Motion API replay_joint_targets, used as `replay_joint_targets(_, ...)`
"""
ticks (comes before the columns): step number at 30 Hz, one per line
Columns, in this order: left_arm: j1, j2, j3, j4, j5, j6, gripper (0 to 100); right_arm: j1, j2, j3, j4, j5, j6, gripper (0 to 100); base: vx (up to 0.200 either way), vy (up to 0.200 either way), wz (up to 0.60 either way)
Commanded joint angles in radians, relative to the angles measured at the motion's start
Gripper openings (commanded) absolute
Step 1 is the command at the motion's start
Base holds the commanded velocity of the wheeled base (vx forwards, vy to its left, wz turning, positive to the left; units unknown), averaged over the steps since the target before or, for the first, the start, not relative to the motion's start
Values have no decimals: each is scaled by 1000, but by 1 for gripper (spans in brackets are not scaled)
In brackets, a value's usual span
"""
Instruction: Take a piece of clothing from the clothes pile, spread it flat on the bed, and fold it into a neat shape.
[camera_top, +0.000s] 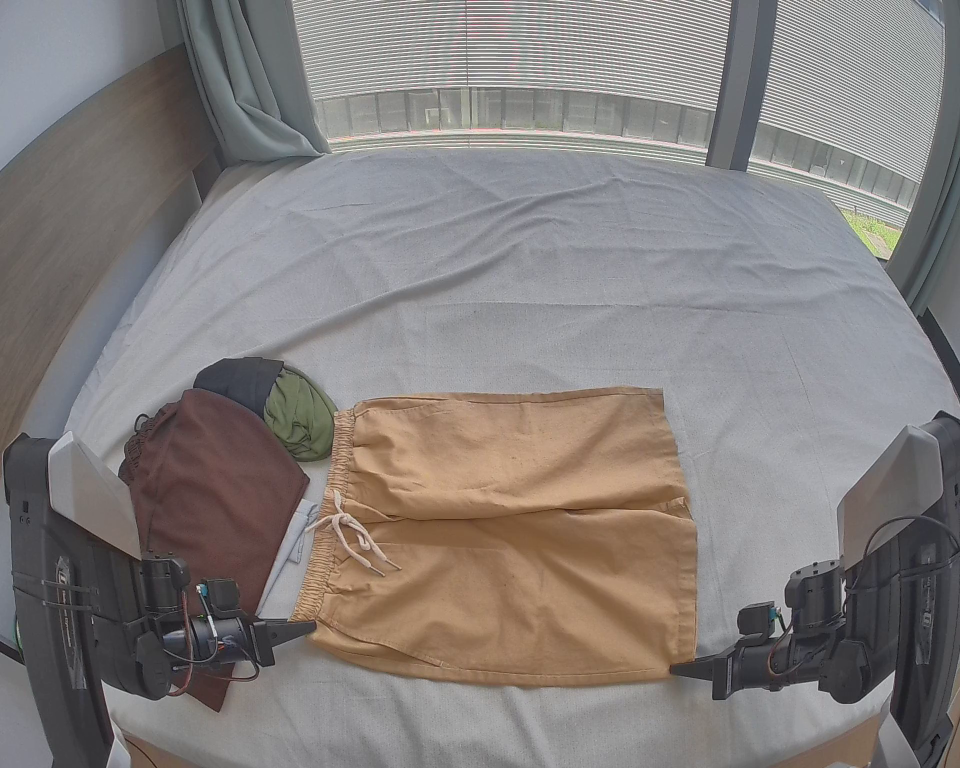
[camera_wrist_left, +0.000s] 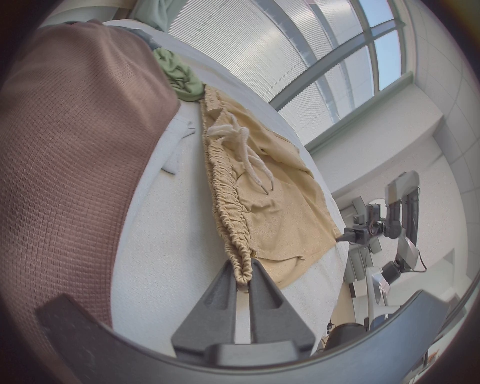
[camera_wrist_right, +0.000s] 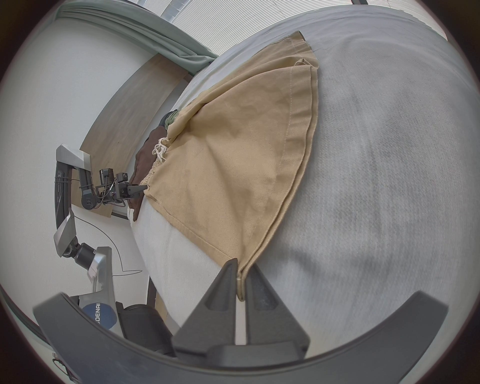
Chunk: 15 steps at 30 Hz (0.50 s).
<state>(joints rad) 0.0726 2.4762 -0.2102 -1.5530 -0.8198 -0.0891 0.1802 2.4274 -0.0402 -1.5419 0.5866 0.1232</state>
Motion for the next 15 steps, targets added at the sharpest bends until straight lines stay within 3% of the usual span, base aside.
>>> replay_joint_targets(1, 42, 3, 29, 2, -50, 52, 0, -2, -22, 40, 2, -1, -8, 0, 0, 0, 0)
replay_joint_targets(11, 82, 3, 63, 2, -56, 101, 0, -11, -13, 40, 3, -1, -59, 0, 0, 0, 0)
replay_joint_targets(15, 82, 3, 64, 2, -101, 151, 0, -11, -22, 40, 2, 6, -66, 0, 0, 0, 0)
